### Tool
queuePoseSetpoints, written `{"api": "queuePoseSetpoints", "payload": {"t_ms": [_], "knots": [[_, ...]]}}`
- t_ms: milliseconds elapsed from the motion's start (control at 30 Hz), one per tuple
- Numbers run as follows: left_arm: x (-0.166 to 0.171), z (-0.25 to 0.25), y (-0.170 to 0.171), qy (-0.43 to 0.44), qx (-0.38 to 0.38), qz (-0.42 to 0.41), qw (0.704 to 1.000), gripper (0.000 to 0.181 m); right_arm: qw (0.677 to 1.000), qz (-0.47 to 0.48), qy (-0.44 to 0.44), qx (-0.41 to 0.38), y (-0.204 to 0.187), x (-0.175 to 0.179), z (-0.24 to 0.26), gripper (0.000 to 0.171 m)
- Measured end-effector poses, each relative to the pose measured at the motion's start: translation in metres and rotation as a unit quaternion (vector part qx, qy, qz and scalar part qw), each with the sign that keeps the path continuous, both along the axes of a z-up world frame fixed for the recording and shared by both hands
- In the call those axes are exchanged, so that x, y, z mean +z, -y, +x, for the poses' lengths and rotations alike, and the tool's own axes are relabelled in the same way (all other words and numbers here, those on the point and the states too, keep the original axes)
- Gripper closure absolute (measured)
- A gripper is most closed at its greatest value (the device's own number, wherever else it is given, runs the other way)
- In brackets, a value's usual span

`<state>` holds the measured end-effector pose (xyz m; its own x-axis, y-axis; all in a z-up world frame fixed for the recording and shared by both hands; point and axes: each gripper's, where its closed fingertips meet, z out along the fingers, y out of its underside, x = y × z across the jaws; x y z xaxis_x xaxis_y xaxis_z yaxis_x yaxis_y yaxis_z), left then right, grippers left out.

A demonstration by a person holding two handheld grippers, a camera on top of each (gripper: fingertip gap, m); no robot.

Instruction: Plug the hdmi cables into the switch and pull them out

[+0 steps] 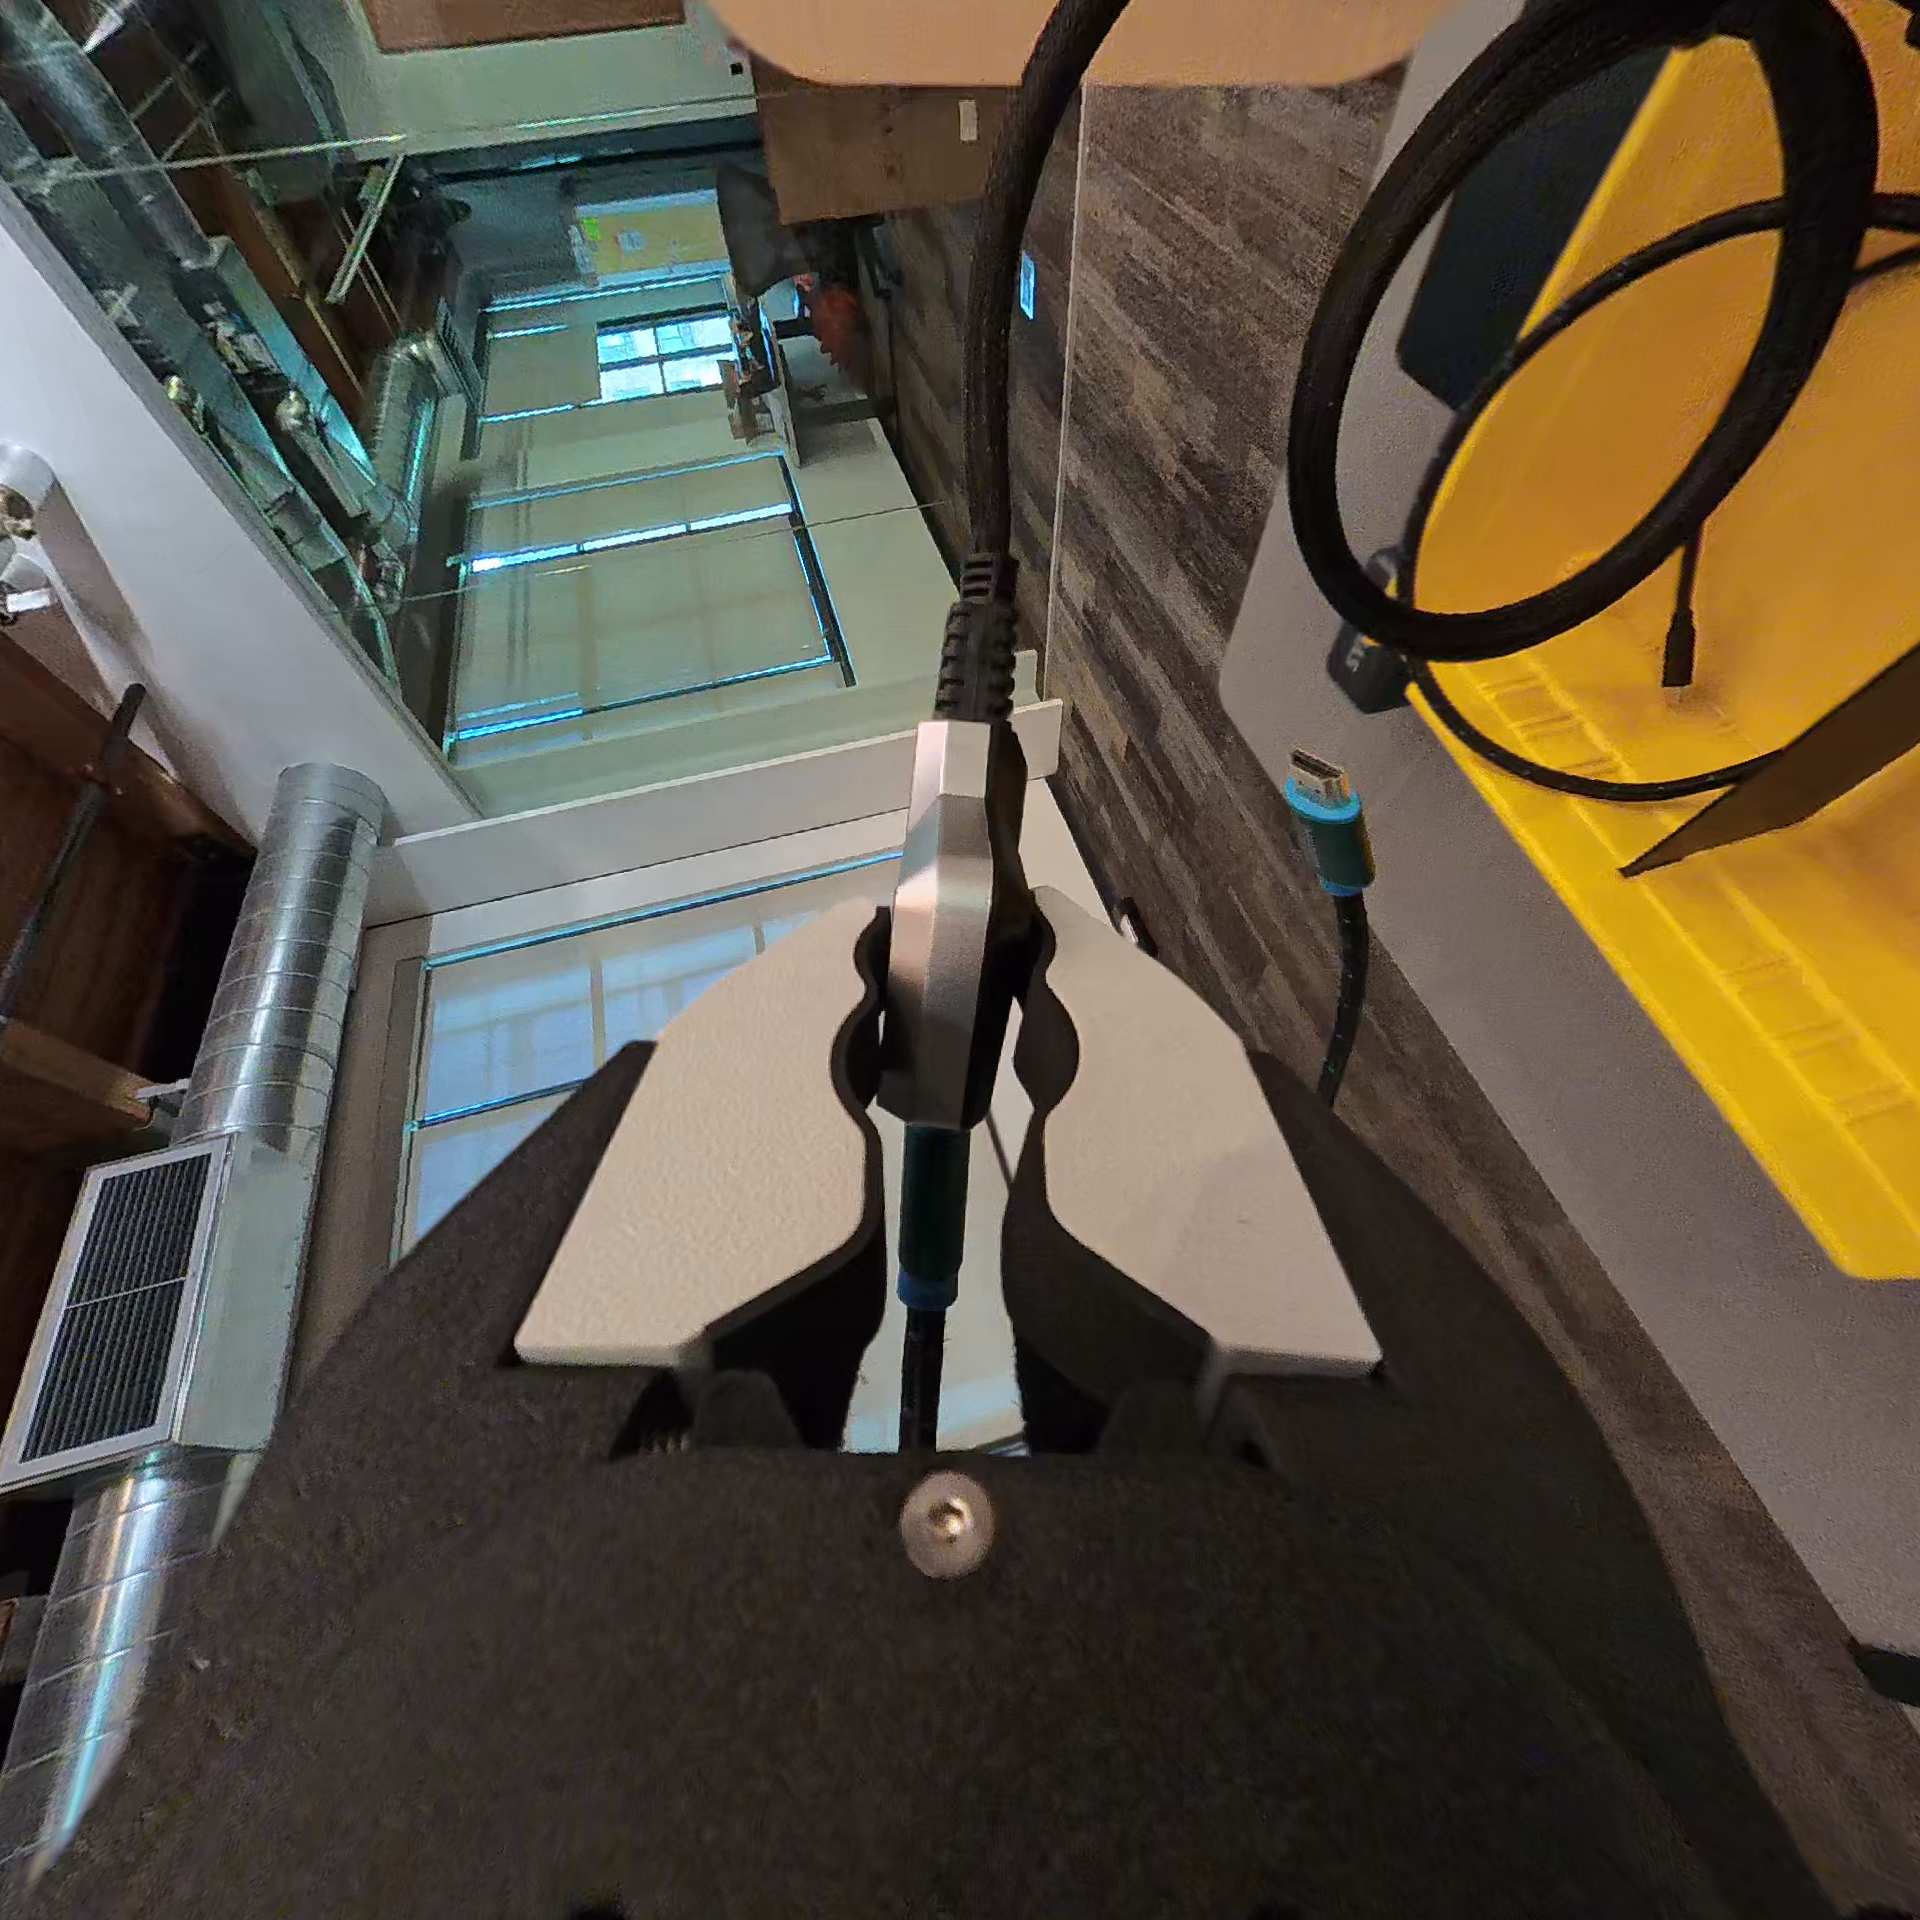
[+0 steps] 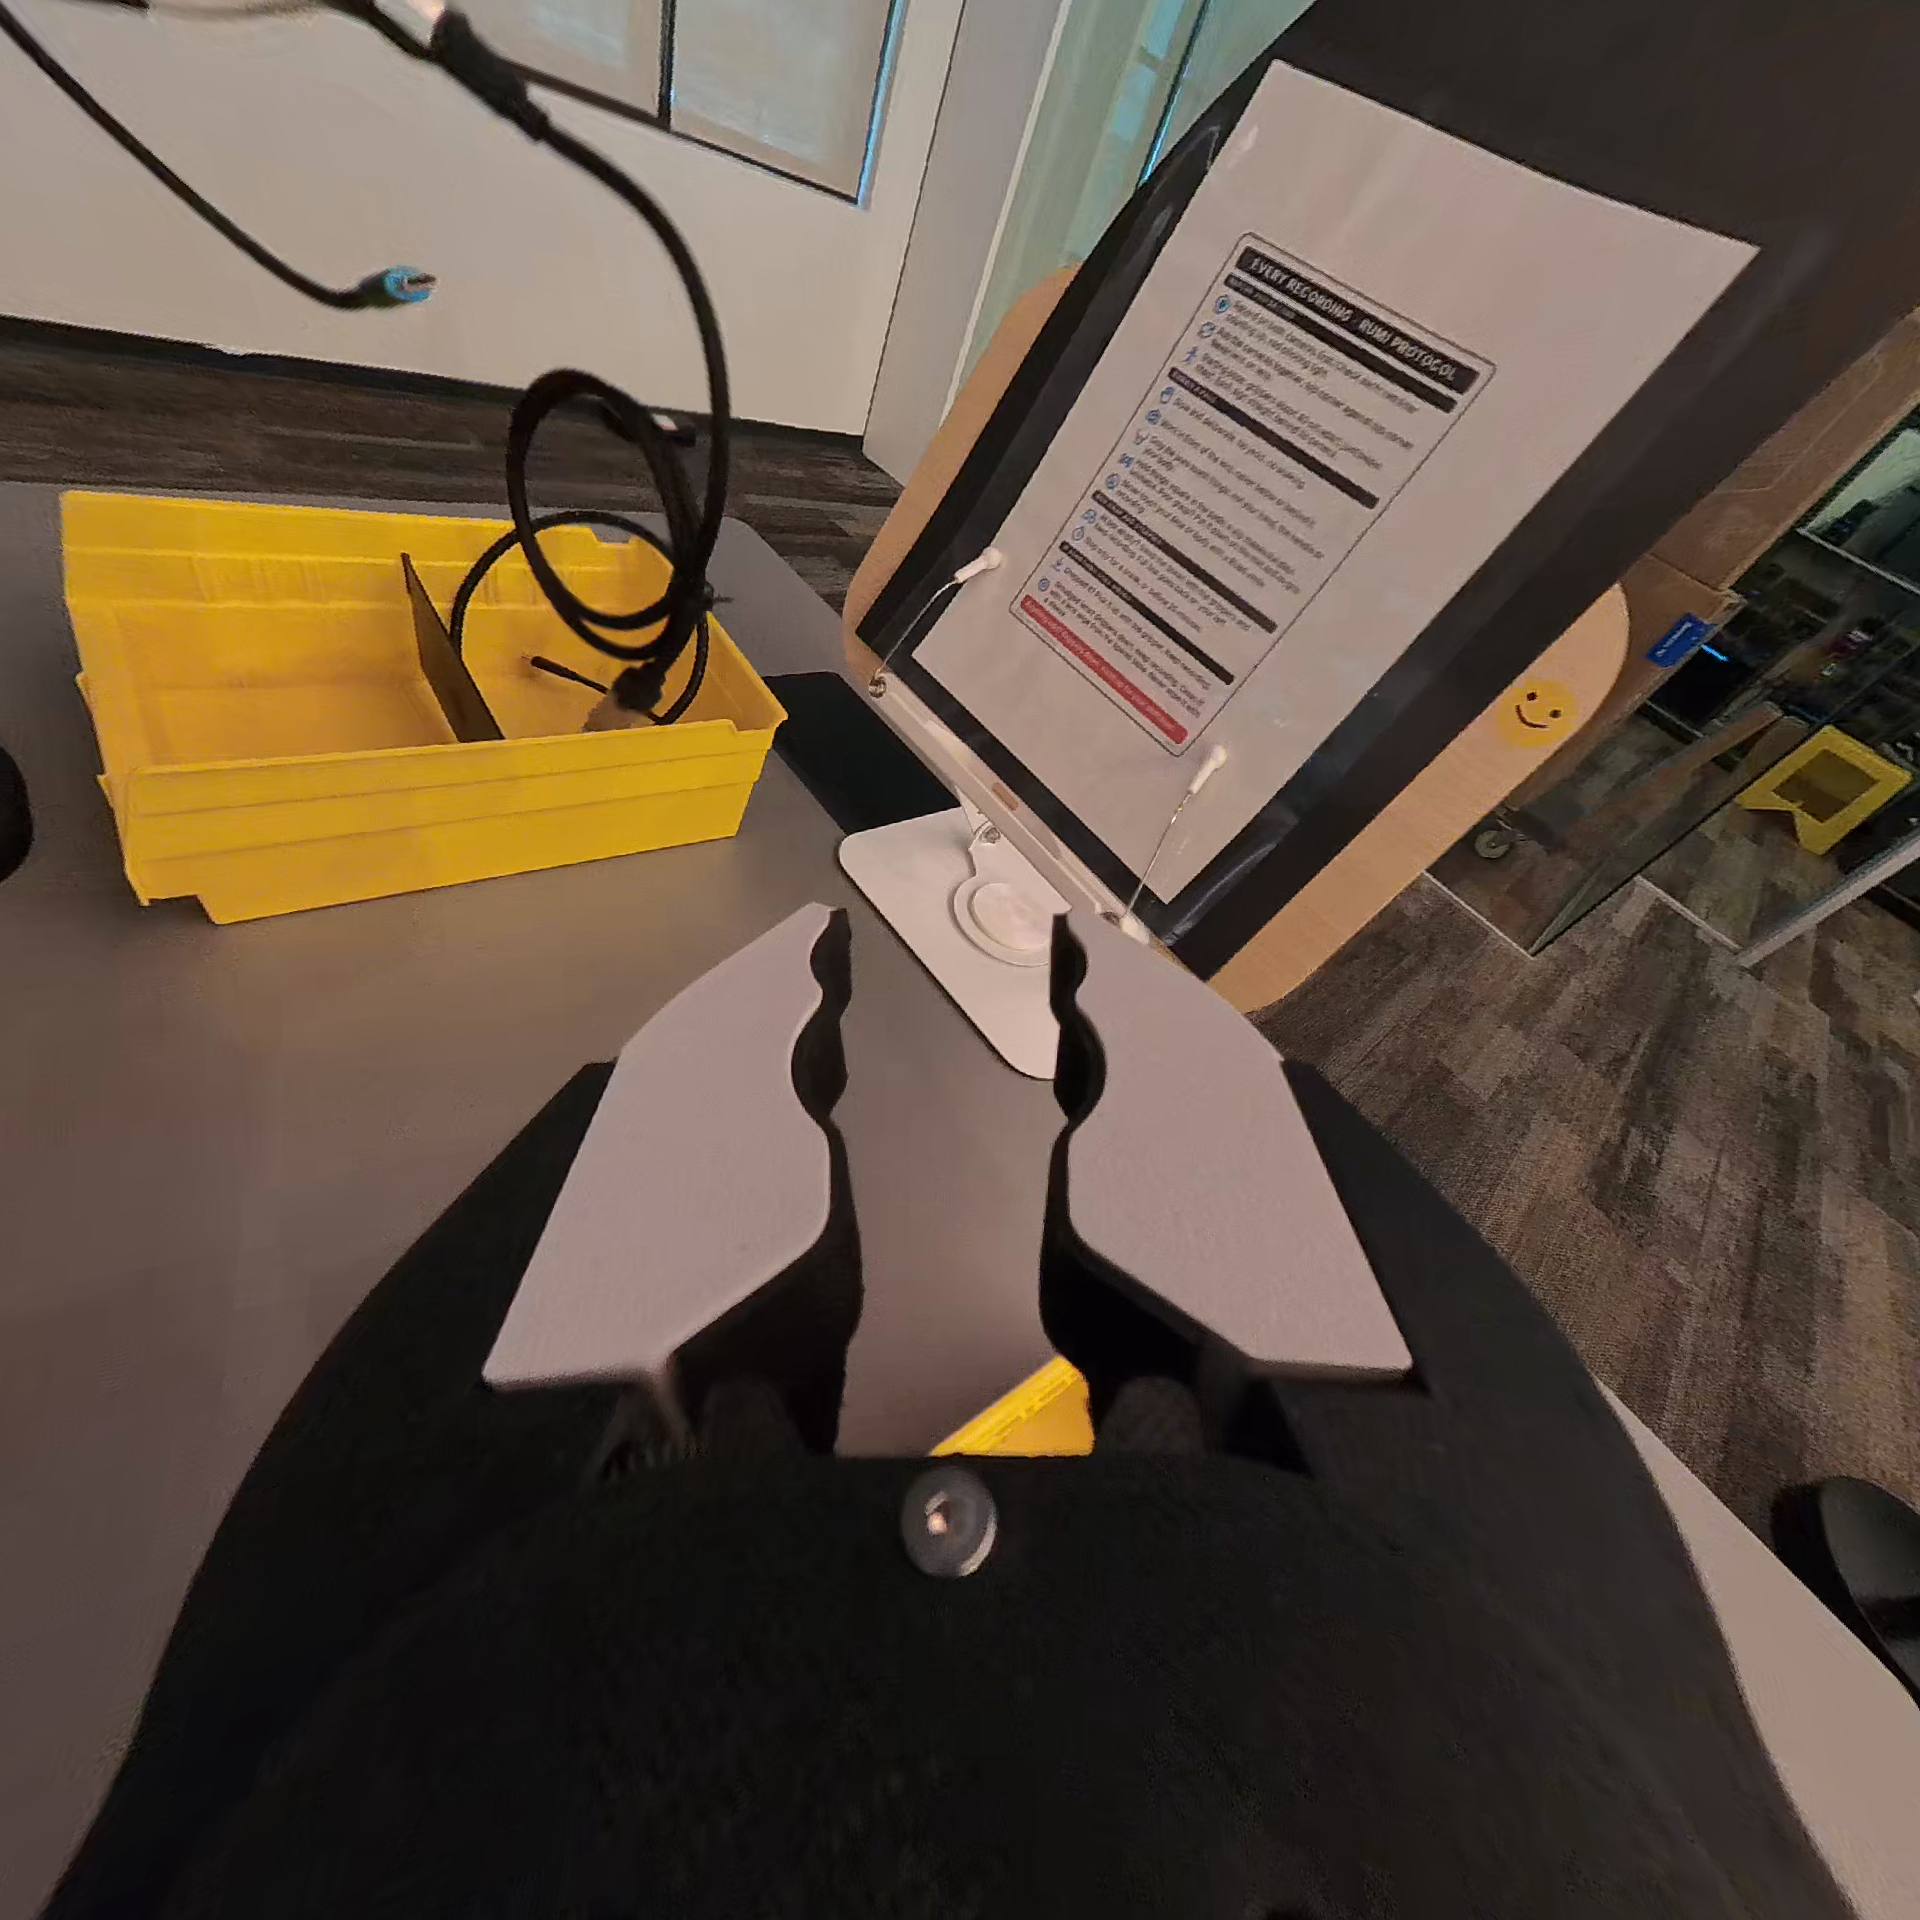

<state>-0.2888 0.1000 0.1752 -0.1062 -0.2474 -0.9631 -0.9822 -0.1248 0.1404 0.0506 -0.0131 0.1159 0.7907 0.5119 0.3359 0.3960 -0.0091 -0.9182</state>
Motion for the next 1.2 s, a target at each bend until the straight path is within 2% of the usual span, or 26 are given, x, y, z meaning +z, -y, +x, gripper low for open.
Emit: {"api": "queuePoseSetpoints", "payload": {"t_ms": [300,500,667,833,1000,1200], "knots": [[0.066,0.009,0.009,0.040,0.013,0.018,0.999,0.160,1.000,-0.010,-0.004,0.017,-0.002,-0.004,-0.006,0.134],[0.083,0.040,0.030,0.045,-0.014,0.024,0.999,0.160,0.998,0.037,0.006,0.055,0.007,0.008,-0.022,0.134],[0.067,0.093,0.064,0.027,-0.075,0.001,0.997,0.160,0.978,0.155,0.045,0.130,0.036,0.030,-0.058,0.130],[0.031,0.151,0.103,0.048,-0.154,-0.048,0.986,0.160,0.955,0.255,0.076,0.134,0.060,0.050,-0.074,0.126],[-0.008,0.202,0.141,0.083,-0.224,-0.115,0.964,0.160,0.945,0.278,0.091,0.144,0.073,0.053,-0.087,0.123],[-0.031,0.240,0.173,0.069,-0.278,-0.134,0.949,0.160,0.959,0.223,0.118,0.126,0.060,0.038,-0.084,0.123]]}}
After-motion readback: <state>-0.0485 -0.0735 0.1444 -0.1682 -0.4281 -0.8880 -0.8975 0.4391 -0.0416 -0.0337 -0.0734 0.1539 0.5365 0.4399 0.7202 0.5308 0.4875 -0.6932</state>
